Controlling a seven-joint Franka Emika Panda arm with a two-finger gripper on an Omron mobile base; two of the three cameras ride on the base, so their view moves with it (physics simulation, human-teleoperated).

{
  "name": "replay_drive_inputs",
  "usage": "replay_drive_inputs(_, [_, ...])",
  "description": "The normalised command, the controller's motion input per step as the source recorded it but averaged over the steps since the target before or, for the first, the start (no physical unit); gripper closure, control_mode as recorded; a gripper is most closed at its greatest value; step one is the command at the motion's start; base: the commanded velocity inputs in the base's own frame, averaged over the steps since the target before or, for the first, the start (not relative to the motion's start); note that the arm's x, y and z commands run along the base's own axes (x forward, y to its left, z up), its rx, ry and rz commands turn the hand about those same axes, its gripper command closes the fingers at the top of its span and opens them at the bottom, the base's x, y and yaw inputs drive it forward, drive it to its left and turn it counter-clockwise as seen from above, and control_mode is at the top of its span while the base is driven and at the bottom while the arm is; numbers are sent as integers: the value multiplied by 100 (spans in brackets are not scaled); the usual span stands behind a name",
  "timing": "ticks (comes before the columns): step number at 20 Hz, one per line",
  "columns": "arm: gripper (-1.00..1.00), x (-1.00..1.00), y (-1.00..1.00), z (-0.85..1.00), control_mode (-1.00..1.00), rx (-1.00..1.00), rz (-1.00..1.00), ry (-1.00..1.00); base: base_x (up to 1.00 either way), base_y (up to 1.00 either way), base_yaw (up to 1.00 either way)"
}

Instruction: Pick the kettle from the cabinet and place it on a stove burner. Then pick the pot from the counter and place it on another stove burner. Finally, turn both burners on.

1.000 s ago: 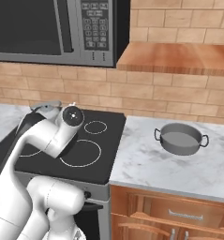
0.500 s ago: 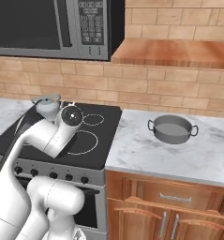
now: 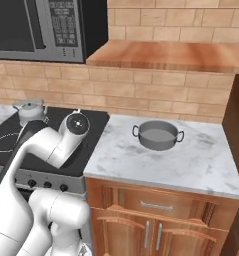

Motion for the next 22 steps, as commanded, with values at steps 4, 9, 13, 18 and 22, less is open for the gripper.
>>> replay_drive_inputs(4, [-100, 0, 0, 0, 100, 0, 0, 0, 0, -54, 2])
replay_drive_inputs(9, [-100, 0, 0, 0, 100, 0, 0, 0, 0, -52, 3])
replay_drive_inputs(13, [-100, 0, 0, 0, 100, 0, 0, 0, 6, -43, 7])
replay_drive_inputs(18, [-100, 0, 0, 0, 100, 0, 0, 0, 26, -30, 7])
replay_drive_inputs(22, [-100, 0, 0, 0, 100, 0, 0, 0, 44, -8, 3])
